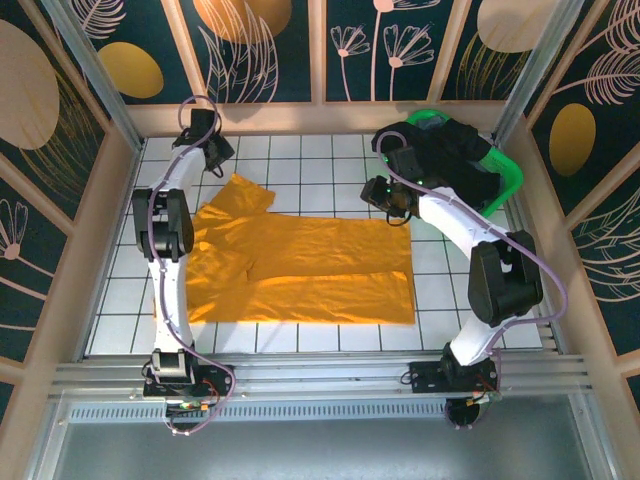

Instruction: Fold and stack the t-shirts

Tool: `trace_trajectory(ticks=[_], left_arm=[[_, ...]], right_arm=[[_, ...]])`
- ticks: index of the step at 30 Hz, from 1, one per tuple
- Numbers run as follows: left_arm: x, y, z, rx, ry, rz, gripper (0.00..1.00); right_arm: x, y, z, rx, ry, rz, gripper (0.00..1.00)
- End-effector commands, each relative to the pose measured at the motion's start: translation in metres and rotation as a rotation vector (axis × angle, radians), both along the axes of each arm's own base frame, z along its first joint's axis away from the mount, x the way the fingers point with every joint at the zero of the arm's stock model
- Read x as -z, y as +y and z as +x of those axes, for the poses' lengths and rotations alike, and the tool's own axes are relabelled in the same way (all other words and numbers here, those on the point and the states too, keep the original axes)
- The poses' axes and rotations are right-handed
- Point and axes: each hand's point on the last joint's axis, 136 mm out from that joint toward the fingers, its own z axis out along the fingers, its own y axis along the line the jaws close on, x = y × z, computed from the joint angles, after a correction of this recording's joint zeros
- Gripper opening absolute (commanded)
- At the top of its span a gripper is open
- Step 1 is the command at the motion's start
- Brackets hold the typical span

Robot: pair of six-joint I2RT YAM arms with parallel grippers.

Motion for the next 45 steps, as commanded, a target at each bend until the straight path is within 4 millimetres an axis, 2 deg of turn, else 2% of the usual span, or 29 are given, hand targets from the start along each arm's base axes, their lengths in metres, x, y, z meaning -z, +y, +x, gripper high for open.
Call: trace_trajectory(ticks=[1, 7, 9, 17, 20, 22, 23, 28, 31, 34, 40, 45], left_arm=[[0.024, -0.010, -0.009, 0.037, 0.076, 0.074, 0.48], [0.053, -0.018, -0.025, 0.052, 0.161, 0.127, 0.53], [0.057, -0.021, -0.026, 0.063, 0.170, 0.142, 0.53], [0.084, -0.014, -0.044, 0.058, 0.320, 0.277, 0.50], [0.096, -0.017, -0.049, 0.071, 0.348, 0.259, 0.46], [0.100, -0.024, -0.049, 0.087, 0.348, 0.239, 0.38], [0.100, -0.027, -0.049, 0.095, 0.344, 0.233, 0.30], [0.071, -0.041, -0.044, 0.109, 0.286, 0.233, 0.01], [0.044, -0.034, -0.050, 0.071, 0.251, 0.249, 0.00], [0.022, -0.032, -0.059, 0.058, 0.219, 0.242, 0.00], [0.007, -0.041, -0.077, 0.088, 0.205, 0.173, 0.00], [-0.003, -0.047, -0.087, 0.104, 0.195, 0.134, 0.00]], right_arm=[[-0.010, -0.010, -0.005, 0.012, -0.007, -0.001, 0.49], [-0.008, -0.020, -0.002, 0.031, -0.004, 0.004, 0.49], [-0.008, -0.021, -0.002, 0.032, -0.003, 0.005, 0.49], [-0.005, -0.025, -0.008, 0.037, 0.003, 0.006, 0.49], [-0.004, -0.027, -0.010, 0.046, 0.004, 0.007, 0.49], [-0.002, -0.029, -0.011, 0.061, 0.005, 0.007, 0.48], [-0.002, -0.030, -0.011, 0.073, 0.002, 0.009, 0.48], [0.021, -0.050, -0.019, 0.237, 0.038, 0.005, 0.48], [0.033, -0.062, -0.016, 0.343, 0.015, 0.001, 0.48], [0.047, -0.077, -0.005, 0.430, 0.023, -0.053, 0.48], [0.076, -0.095, 0.015, 0.518, 0.099, -0.161, 0.46], [0.099, -0.102, 0.013, 0.534, 0.165, -0.219, 0.45]])
